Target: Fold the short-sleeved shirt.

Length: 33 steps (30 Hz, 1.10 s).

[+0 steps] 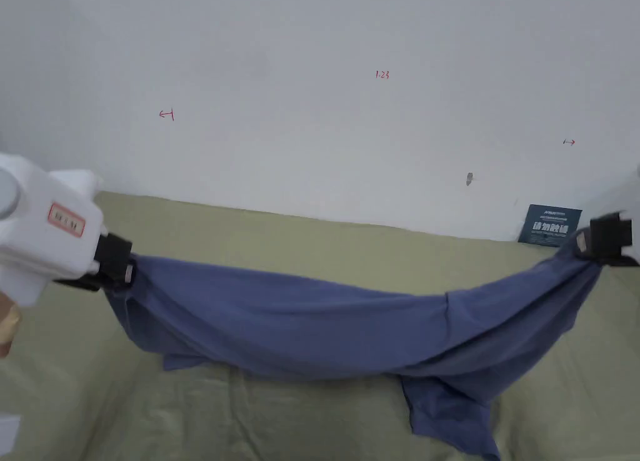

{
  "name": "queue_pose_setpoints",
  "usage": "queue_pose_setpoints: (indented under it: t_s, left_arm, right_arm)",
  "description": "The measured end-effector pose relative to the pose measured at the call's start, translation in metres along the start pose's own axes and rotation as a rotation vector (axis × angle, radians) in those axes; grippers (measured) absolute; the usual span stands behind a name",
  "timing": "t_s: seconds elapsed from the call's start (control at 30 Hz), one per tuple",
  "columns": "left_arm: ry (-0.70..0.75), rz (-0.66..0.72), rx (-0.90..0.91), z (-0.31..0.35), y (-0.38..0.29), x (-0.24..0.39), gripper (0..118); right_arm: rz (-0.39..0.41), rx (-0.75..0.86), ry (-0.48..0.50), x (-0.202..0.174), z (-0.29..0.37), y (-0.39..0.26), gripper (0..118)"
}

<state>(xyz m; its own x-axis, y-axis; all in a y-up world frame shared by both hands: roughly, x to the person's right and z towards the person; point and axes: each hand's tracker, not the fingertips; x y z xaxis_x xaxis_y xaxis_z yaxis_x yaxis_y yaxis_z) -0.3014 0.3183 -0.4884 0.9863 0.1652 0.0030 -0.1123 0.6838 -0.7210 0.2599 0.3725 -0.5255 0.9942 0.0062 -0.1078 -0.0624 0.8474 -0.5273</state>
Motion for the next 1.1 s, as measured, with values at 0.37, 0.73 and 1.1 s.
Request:
queue_pose_setpoints:
  t_s: [0.37,0.73,1.1]
  left_arm:
    - [-0.06,0.051,-0.103,0.028,-0.135,-0.01,4]
    - [-0.073,0.081,-0.209,0.041,-0.24,-0.027,4]
    - [-0.069,0.103,-0.279,0.035,-0.286,-0.035,4]
  right_arm:
    - [-0.097,-0.098,0.036,0.016,0.065,-0.139,2]
    - [-0.169,-0.241,0.032,0.028,0.109,-0.244,2]
    - [-0.202,-0.397,0.017,0.025,0.114,-0.315,2]
